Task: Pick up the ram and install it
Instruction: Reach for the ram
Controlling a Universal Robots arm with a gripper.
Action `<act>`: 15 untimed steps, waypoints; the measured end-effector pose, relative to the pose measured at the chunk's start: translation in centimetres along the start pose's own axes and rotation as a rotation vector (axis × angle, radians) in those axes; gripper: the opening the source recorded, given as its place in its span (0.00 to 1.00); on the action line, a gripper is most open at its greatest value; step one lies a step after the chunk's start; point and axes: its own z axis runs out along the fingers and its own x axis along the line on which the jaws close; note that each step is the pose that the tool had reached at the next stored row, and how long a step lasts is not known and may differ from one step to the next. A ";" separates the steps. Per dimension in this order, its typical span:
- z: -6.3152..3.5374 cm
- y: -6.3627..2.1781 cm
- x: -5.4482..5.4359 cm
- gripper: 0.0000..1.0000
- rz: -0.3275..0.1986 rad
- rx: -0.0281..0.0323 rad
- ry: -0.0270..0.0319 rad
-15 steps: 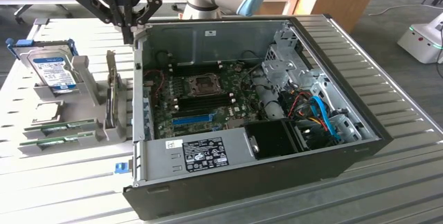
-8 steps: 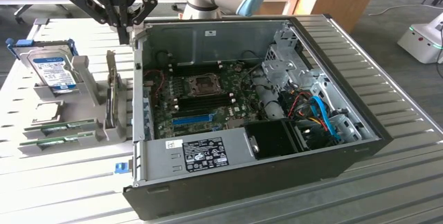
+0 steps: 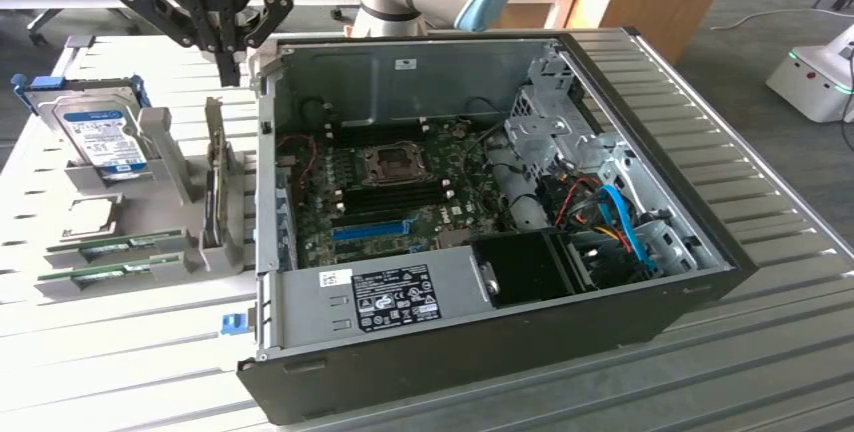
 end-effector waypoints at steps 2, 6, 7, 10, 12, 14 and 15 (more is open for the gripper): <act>0.01 0.00 0.2 0.11 -0.003 0.0003 0.0001; 0.02 -0.01 0.6 0.11 -0.007 0.0005 0.0003; 0.03 -0.02 0.7 0.11 -0.008 0.0004 0.0002; 0.04 -0.02 0.9 0.11 -0.010 0.0006 0.0004; 0.05 -0.02 1.0 0.11 -0.011 0.0005 0.0003; 0.05 -0.03 1.2 0.11 -0.011 0.0006 0.0004; 0.06 -0.03 1.2 0.11 -0.011 0.0006 0.0004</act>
